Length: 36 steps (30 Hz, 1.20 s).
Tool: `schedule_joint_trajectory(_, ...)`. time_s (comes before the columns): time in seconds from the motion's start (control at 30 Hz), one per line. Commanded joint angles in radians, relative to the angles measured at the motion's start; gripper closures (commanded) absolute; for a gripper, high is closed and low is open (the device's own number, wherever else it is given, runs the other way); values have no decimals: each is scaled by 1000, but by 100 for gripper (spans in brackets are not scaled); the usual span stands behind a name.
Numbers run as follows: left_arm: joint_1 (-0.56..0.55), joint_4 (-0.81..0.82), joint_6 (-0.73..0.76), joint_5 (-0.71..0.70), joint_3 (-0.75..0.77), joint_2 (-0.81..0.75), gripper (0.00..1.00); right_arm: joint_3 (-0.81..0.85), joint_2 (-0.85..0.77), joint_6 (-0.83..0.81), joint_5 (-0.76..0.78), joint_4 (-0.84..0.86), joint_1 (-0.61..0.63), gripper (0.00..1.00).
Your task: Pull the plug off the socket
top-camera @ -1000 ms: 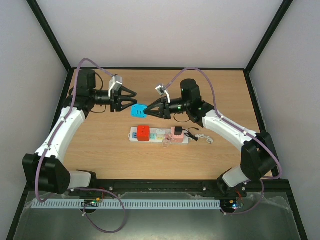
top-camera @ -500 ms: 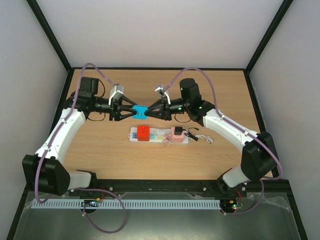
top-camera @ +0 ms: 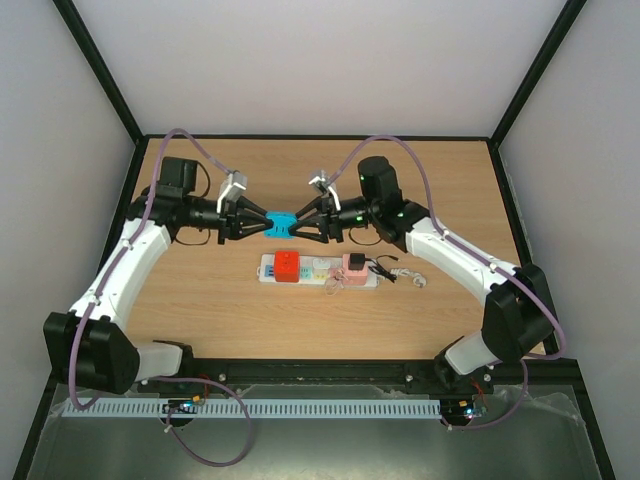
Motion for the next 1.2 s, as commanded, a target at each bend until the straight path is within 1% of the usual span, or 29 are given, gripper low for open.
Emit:
schedule_joint_trajectory(0.0, 13, 91, -51, -35, -16, -33, 97, 54, -22, -12, 10, -37, -13, 52)
schedule_joint_trajectory(0.1, 33, 143, -98, -108, -21, -43, 98, 63, -29, -16, 17, -51, -36, 38)
schedule_joint_trajectory(0.23, 84, 226, -165, -231, -28, -51, 97, 63, -43, -38, 41, -78, -61, 25)
schedule_joint_trajectory(0.33, 116, 244, -167, -325, -15, -35, 97, 69, -54, -88, 96, -135, -67, 17)
schedule_joint_trajectory(0.4, 133, 262, -170, -426, -2, -20, 97, 72, -61, -128, 137, -182, -68, 12)
schedule_joint_trajectory(0.47, 142, 274, -160, -556, 23, 5, 97, 69, -72, -160, 199, -210, -68, 0)
schedule_joint_trajectory(0.5, 147, 269, -146, -619, 43, 22, 97, 68, -75, -174, 225, -224, -68, 2)
schedule_joint_trajectory(0.6, 153, 251, -93, -806, 114, 89, 98, 64, -90, -218, 282, -267, -68, 2)
schedule_joint_trajectory(0.73, 155, 330, -61, -1061, 122, 161, 97, 52, -101, -262, 337, -303, -68, 2)
schedule_joint_trajectory(0.9, 165, 349, -22, -1254, 196, 298, 97, 39, -114, -308, 394, -339, -68, 2)
schedule_joint_trajectory(1.03, 173, 392, 26, -1412, 237, 412, 97, 24, -125, -307, 449, -336, -68, 2)
schedule_joint_trajectory(1.17, 178, 443, 79, -1556, 276, 525, 97, 12, -129, -300, 464, -326, -68, 2)
